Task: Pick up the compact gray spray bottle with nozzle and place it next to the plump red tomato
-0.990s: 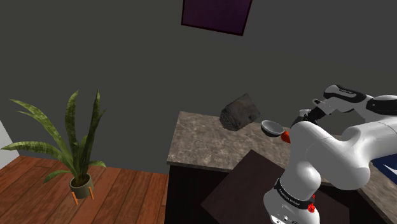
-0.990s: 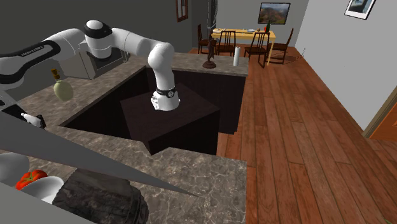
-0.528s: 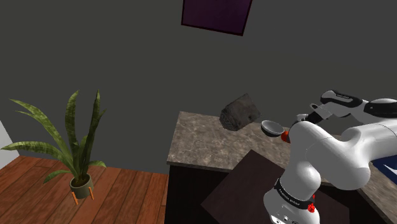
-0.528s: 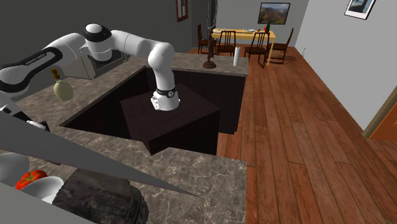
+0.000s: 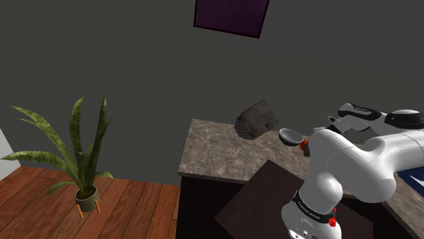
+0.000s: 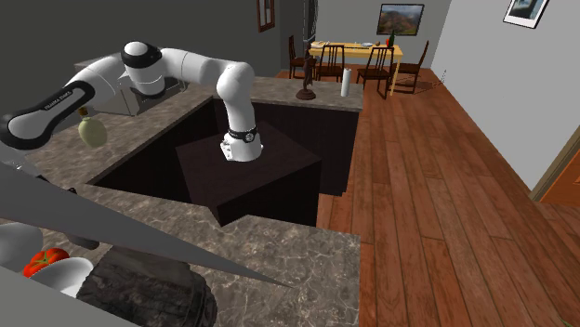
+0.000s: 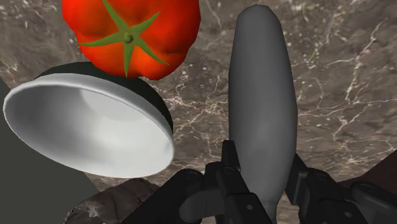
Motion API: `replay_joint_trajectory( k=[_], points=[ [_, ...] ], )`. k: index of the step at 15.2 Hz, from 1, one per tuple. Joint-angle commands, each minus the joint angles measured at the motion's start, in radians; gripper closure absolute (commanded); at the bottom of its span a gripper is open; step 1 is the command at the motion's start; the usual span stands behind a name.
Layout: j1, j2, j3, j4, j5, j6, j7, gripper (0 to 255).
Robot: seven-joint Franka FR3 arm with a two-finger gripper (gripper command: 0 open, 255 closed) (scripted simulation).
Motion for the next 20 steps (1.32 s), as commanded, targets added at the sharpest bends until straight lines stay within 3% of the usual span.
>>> replay_joint_trajectory(
  k=[1, 10, 11, 16, 20],
  points=[
    [0.004, -0.013, -0.009, 0.005, -0.007, 0.01, -0.006, 255],
    [0.007, -0.019, -0.013, 0.007, -0.009, 0.015, -0.008, 255],
    [0.007, -0.019, -0.013, 0.007, -0.009, 0.015, -0.008, 0],
    [0.007, -0.019, -0.013, 0.008, -0.009, 0.014, -0.008, 0],
    [0.027, 0.014, 0.011, 0.112, 0.022, -0.09, -0.038, 0]
  ],
)
